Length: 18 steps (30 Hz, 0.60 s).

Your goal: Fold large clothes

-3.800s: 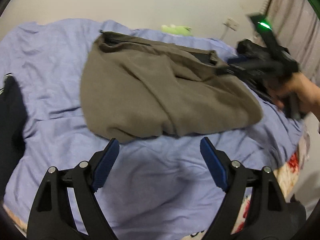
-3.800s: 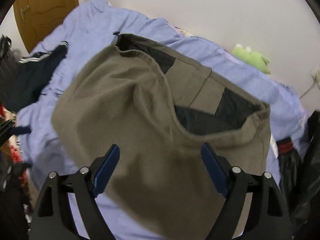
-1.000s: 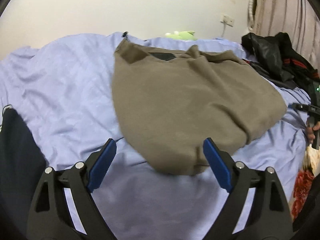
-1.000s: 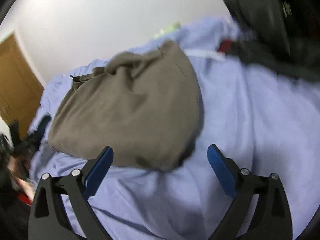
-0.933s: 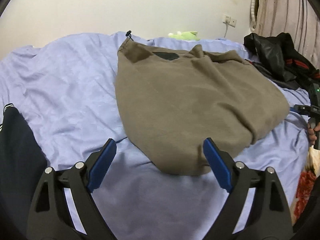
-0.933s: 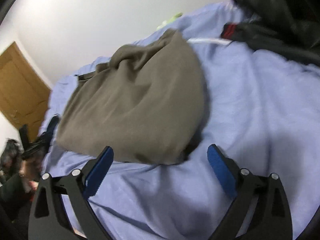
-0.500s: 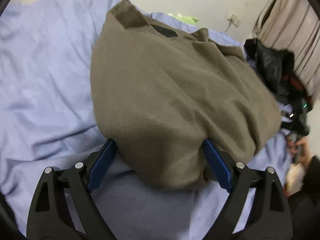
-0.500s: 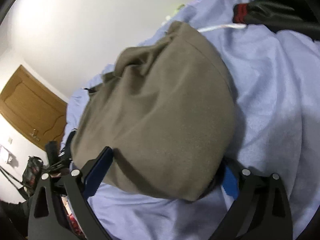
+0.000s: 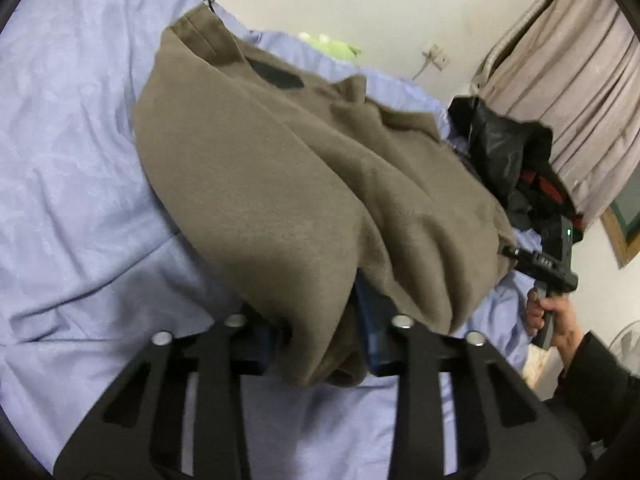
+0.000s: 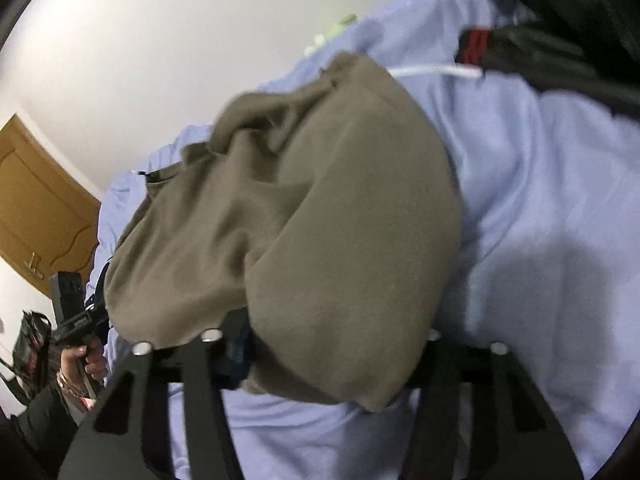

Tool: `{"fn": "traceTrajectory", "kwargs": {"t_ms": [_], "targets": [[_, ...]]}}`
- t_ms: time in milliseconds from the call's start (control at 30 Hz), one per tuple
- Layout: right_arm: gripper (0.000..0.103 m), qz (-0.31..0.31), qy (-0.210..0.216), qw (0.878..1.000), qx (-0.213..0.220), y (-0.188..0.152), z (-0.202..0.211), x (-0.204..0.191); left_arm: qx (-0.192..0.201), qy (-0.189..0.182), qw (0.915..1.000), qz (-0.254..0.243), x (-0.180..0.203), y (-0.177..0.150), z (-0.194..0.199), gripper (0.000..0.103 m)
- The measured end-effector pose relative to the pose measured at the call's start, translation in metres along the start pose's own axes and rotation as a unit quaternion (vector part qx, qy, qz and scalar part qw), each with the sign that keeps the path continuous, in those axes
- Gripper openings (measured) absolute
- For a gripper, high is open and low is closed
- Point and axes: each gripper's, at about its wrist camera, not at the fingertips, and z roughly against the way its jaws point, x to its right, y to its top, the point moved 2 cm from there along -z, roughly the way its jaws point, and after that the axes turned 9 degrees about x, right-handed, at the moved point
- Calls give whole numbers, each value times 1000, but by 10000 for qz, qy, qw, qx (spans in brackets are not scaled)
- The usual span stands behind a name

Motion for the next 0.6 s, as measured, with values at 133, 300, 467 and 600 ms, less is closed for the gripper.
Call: {"fn": "traceTrajectory", "kwargs": {"t_ms": [133,300,467,600], "targets": [[40,-3,-15,10000,40,5,15,-10,259,-75,9996,-18,11,7,24,18],[38,47,-30,10000,27,8,38,-27,543,-319,9978,-196,40,14,69,8],[47,394,-479,9973,-401,11,30,-31,268,359,9988,-209,29,-6,62,10],[57,508,-597,9958,-481,6,29,-28,189,843,9960,-246,9,-20,51,36]]}}
